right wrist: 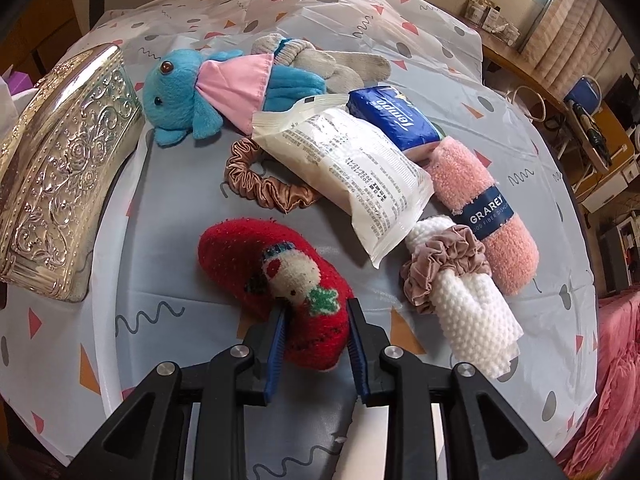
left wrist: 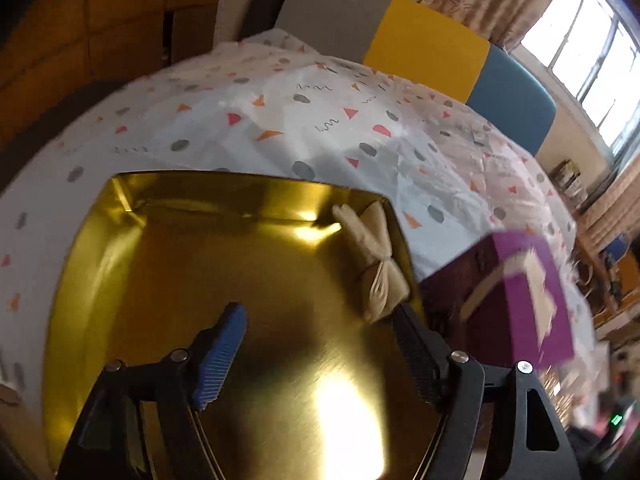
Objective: Organize soft objects
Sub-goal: 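Lower the beige towel into the gold tray and open the left tool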
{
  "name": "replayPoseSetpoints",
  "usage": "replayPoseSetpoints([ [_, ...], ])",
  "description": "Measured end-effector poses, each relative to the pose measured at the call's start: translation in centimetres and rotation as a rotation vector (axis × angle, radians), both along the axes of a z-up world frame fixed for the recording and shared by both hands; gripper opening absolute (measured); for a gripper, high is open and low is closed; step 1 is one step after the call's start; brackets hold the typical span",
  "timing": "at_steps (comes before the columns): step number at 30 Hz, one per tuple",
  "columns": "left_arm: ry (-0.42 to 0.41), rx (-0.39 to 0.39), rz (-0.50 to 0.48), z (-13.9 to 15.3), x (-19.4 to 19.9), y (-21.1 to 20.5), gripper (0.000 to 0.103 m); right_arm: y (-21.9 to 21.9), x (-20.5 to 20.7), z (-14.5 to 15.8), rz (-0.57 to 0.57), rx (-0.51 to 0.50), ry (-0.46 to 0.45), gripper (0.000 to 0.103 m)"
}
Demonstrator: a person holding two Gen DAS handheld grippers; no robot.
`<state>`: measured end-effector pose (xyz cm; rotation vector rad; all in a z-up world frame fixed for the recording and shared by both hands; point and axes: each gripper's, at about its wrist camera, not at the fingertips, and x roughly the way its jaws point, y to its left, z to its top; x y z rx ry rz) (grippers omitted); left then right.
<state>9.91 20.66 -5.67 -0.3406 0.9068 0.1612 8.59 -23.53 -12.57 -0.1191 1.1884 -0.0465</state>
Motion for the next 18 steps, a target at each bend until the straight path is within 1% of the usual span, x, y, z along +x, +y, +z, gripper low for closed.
replayPoseSetpoints([
  [1,-0.002,0.034,-0.002,-0.1,-1.0,-0.2,0.076,0.1,-0.1,0.0,0.003,-0.003,-0.002,0.029],
  [5,-0.010,0.114,0.000,-0.5,-4.3,-0.8,0.076,0.5,-0.2,0.1,0.011,-0.018,-0.010,0.027],
  [7,-0.006,0.128,-0.001,-0.5,-5.4,-0.9,0.076,0.6,-0.3,0.3,0.009,-0.015,-0.015,0.026],
  [9,-0.016,0.135,0.008,-0.2,-6.5,-0.7,0.077,0.6,-0.5,0.7,0.005,0.005,-0.023,0.022],
  [10,-0.020,0.138,0.015,0.1,-7.0,-0.6,0.083,0.5,-0.6,0.9,0.002,0.022,-0.029,0.022],
  [11,-0.023,0.145,0.028,0.3,-7.5,-0.5,0.091,0.4,-0.6,1.1,-0.001,0.041,-0.036,0.020],
  [13,-0.040,0.155,0.059,0.8,-8.6,-0.1,0.098,0.2,-0.7,1.7,-0.012,0.094,-0.050,0.020],
  [14,-0.032,0.176,0.066,0.9,-8.9,-0.1,0.101,0.2,-0.8,1.9,-0.015,0.116,-0.056,0.020],
  [15,-0.022,0.196,0.066,1.0,-9.1,-0.1,0.102,0.1,-0.8,2.0,-0.017,0.140,-0.059,0.020],
  [17,-0.024,0.181,0.068,1.1,-9.6,0.3,0.103,0.2,-0.8,1.8,-0.020,0.161,-0.039,0.020],
  [18,-0.025,0.178,0.078,1.2,-9.8,0.4,0.103,0.3,-0.7,1.4,-0.020,0.151,-0.016,0.020],
])
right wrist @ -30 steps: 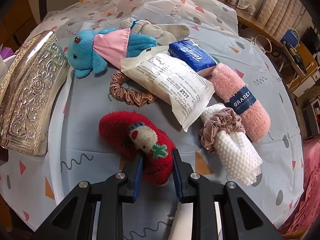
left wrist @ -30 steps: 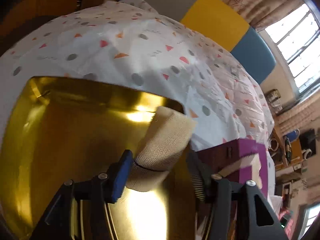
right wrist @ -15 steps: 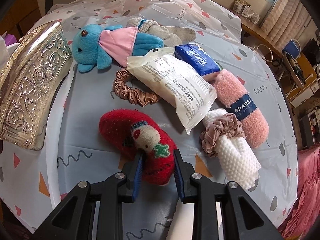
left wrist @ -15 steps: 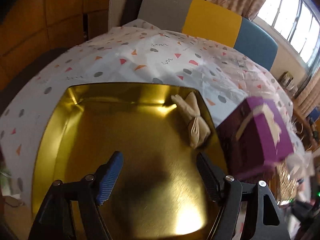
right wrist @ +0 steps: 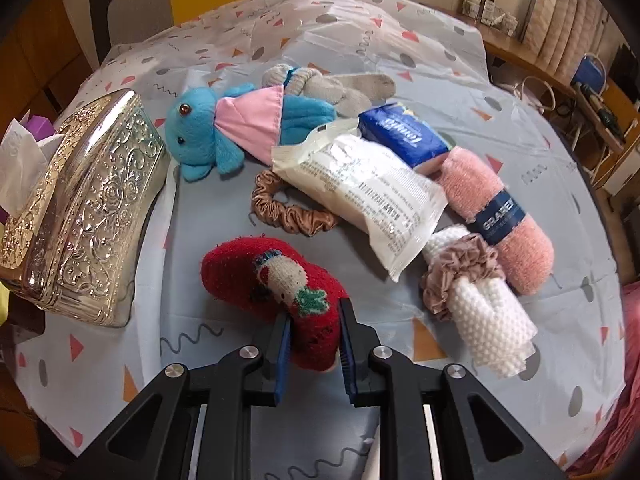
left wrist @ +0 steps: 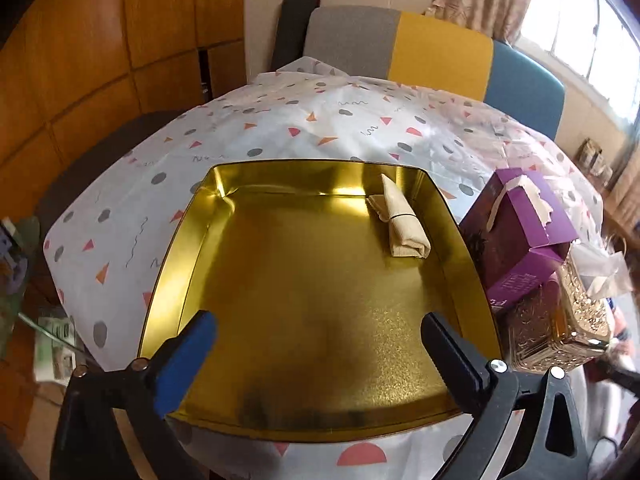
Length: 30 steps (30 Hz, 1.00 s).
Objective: Organize soft objects
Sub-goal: 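Carry the red sock into the gold tray and open the right tool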
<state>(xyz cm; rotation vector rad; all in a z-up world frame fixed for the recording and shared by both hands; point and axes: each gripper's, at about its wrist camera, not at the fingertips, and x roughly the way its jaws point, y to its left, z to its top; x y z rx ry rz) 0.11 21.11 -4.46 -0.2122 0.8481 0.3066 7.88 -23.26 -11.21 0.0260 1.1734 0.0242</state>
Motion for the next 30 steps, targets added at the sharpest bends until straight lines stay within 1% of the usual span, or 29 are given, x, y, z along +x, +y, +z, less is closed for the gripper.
replayPoseSetpoints([
  [2,-0.008,0.009,0.005,0.3,-0.4,0.1,0.103,0.1,-0.1,0.0,0.001,0.000,0.002,0.020],
  [5,-0.036,0.010,0.007,0.8,-1.2,0.3,0.103,-0.9,-0.6,1.5,-0.044,0.132,-0.045,0.019],
  [9,-0.063,0.003,0.012,1.3,-1.9,0.6,0.103,-1.9,-2.2,4.1,-0.113,0.259,-0.134,0.019],
  [12,-0.062,0.027,0.025,1.4,-2.0,0.6,0.103,-1.3,-2.7,6.6,-0.117,0.251,-0.203,0.019],
  [16,-0.079,0.020,0.030,1.5,-2.4,0.9,0.103,0.2,-2.9,10.6,-0.095,0.256,-0.300,0.019],
  [18,-0.086,0.023,0.031,1.6,-2.6,1.0,0.103,1.8,-2.9,12.7,-0.048,0.263,-0.345,0.019],
  [20,-0.090,0.025,0.034,1.6,-2.8,1.0,0.103,4.3,-3.0,14.7,0.018,0.267,-0.381,0.019],
  [23,-0.087,0.013,0.038,1.6,-2.9,1.2,0.103,9.2,-3.1,16.7,0.146,0.265,-0.407,0.020],
  [27,-0.089,0.017,0.049,1.5,-3.2,1.7,0.103,16.4,-3.3,17.8,0.327,0.253,-0.393,0.019],
  [30,-0.098,0.009,0.066,1.5,-3.5,2.4,0.103,20.9,-3.5,17.5,0.424,0.246,-0.366,0.019],
])
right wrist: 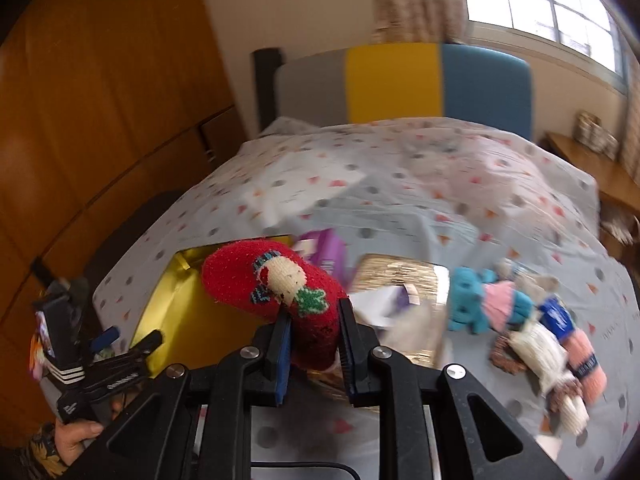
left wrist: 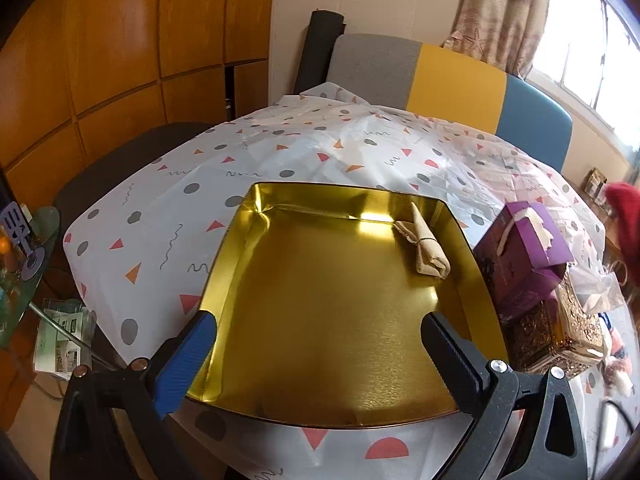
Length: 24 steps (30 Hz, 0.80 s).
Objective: Organize soft objects
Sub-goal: 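Carry the red sock into the gold tray and open the right tool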
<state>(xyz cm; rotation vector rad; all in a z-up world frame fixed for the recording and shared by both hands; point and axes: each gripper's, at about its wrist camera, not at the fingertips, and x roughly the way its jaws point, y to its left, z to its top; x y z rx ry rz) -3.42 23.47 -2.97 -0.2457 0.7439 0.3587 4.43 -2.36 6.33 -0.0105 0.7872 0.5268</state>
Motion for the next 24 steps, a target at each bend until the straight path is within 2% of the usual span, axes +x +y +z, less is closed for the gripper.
replayPoseSetpoints([
  [6,-0.019,0.020,0.055,-0.1,-0.5,1.5,0.103,6.1,1.0,-2.8,0.089,-0.012,0.111,0.020],
  [9,-0.020,0.005,0.079,-0.4,-0.8,2.5,0.103,8.4,2.2,-4.9,0.087,-0.027,0.175,0.020],
  [13,-0.021,-0.016,0.091,-0.7,-1.1,3.3,0.103,10.3,3.9,-7.0,0.061,-0.045,0.210,0.023],
  [16,-0.015,-0.016,0.092,-0.9,-1.2,3.4,0.103,11.4,5.0,-8.5,0.032,-0.064,0.224,0.028],
  [19,-0.028,-0.011,0.085,-1.0,-1.4,3.4,0.103,11.6,5.5,-9.5,0.016,-0.064,0.232,0.039],
  [24,-0.040,-0.001,0.068,-1.0,-1.3,3.0,0.103,11.2,4.1,-9.2,0.039,-0.085,0.177,0.041],
])
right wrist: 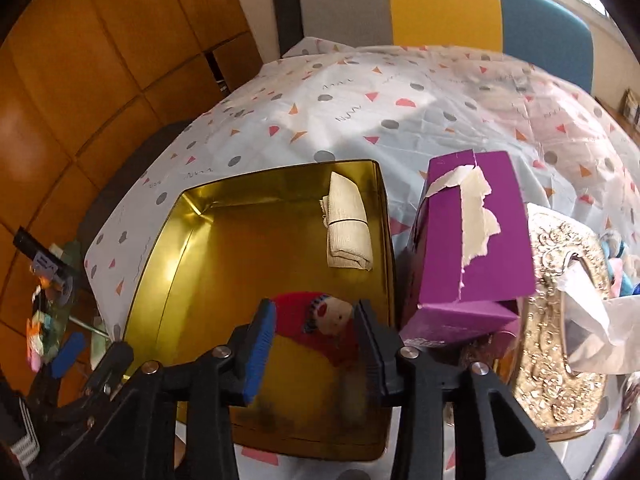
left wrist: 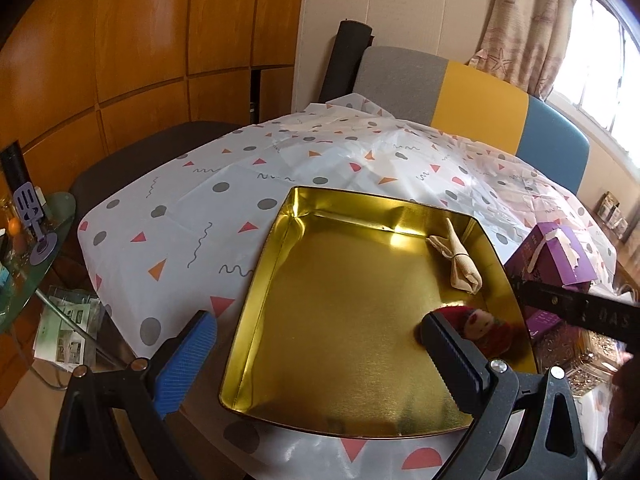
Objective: Organize soft objects
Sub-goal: 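Carry the red sock into the gold tray and open the right tool, then grasp the blue plush bunny with the left tool while the right tool moves toward the white glove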
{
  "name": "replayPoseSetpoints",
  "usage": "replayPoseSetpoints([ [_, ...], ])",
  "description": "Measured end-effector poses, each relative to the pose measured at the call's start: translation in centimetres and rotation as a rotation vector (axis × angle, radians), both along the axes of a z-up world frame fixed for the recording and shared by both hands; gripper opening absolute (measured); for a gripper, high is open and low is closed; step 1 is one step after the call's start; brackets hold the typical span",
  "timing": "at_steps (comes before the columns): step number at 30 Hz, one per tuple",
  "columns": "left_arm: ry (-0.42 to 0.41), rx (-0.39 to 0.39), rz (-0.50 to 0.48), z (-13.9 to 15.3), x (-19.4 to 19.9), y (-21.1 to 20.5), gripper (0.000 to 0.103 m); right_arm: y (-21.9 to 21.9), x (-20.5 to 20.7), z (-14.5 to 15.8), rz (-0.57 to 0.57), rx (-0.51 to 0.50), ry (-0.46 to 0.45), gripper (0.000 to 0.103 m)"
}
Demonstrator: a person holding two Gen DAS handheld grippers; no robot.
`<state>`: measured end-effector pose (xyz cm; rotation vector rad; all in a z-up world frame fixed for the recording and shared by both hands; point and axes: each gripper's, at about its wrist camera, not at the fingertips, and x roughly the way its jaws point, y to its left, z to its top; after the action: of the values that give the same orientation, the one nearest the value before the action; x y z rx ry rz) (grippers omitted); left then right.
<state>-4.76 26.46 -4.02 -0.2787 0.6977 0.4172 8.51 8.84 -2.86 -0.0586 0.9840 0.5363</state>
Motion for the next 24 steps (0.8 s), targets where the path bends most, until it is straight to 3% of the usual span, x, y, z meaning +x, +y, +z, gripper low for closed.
replayPoseSetpoints([
  [14,-0.012,0.037,-0.047,1.1,-0.2,-1.5,0.103,-2.0,-3.8,2.1,-0.009,-0.057,-0.210,0.041],
  [24,-0.006,0.055,-0.096,1.2,0.1,-2.8,0.103,-7.5,-4.1,4.5,-0.084,-0.047,-0.308,0.041],
])
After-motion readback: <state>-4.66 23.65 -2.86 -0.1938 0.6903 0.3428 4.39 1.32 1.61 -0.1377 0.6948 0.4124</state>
